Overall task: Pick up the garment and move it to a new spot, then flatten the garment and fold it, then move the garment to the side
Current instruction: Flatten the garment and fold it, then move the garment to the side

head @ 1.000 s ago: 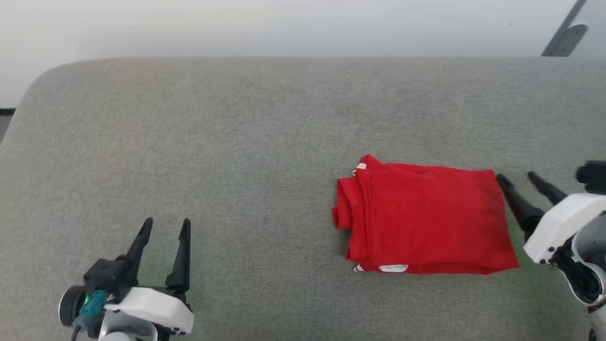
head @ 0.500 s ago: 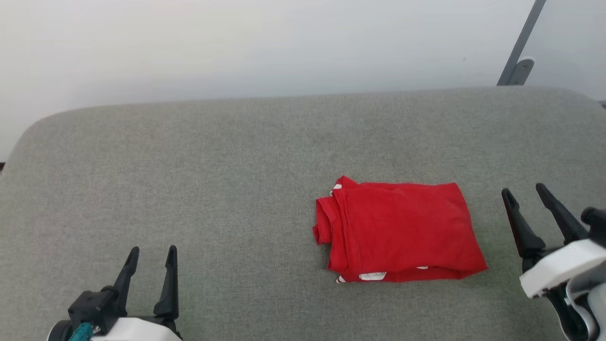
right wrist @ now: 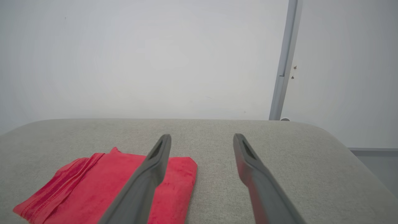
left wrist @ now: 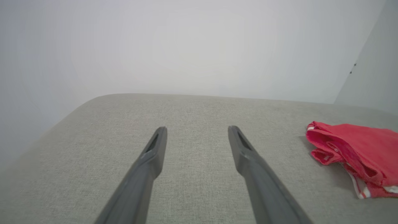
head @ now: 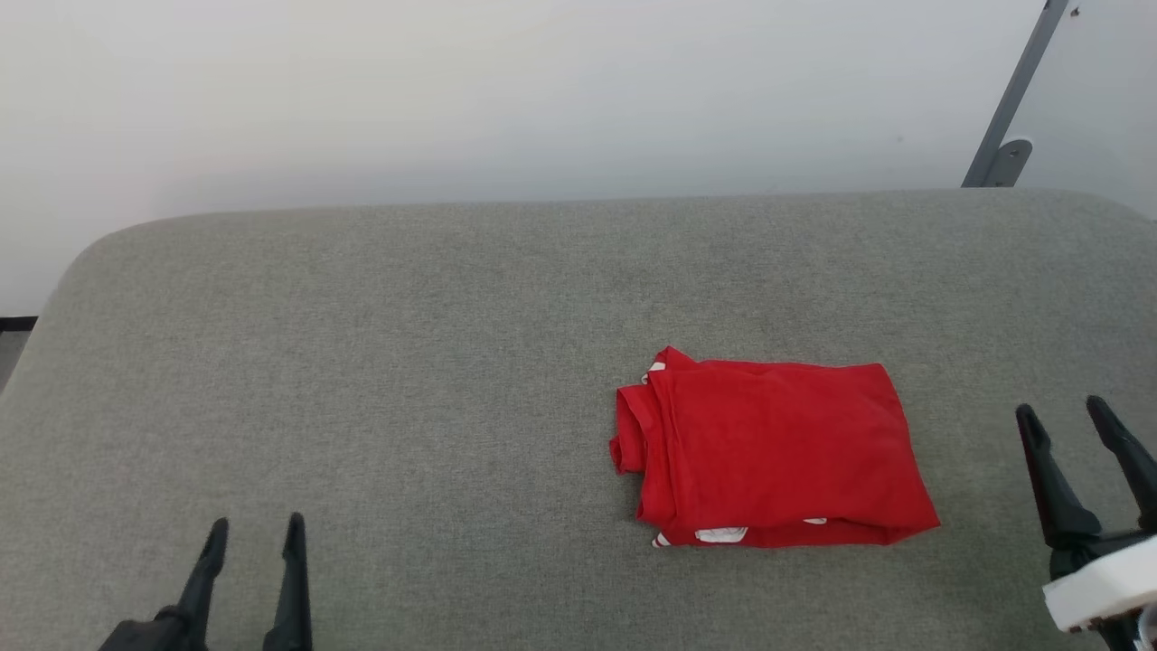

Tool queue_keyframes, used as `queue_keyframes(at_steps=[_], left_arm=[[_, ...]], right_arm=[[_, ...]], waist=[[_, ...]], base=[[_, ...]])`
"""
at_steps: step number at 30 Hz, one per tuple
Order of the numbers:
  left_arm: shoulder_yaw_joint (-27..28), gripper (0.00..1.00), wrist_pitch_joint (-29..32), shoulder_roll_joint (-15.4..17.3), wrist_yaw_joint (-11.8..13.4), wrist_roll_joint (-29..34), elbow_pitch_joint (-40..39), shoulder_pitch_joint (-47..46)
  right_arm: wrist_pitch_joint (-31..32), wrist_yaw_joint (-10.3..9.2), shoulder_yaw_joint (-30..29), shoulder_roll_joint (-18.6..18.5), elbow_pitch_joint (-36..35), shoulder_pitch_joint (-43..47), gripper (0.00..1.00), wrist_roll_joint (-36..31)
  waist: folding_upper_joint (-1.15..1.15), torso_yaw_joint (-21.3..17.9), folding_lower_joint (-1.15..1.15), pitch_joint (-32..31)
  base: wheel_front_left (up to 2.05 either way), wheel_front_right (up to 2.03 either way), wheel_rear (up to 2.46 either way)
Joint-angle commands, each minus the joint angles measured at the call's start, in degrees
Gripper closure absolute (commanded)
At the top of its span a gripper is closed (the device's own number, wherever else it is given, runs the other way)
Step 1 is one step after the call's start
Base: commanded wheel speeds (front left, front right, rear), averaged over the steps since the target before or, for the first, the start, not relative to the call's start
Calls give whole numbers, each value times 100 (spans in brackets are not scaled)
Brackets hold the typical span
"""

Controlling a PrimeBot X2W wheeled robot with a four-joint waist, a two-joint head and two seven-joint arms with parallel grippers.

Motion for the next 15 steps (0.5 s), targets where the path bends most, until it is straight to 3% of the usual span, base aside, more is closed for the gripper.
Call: queue_keyframes(at_steps=[1, 15], left_arm=[[72, 0, -29, -43, -11, 80, -110, 116], [48, 0, -29, -88, -11, 109, -264, 118]], right_arm=[[60, 0, -121, 61, -135, 138, 0, -69], [448, 0, -559, 354, -709, 438, 0, -206]], waist=[[0, -9, 0, 9], [0, 21, 0, 126]], base=[[0, 0, 0], [0, 0, 0]])
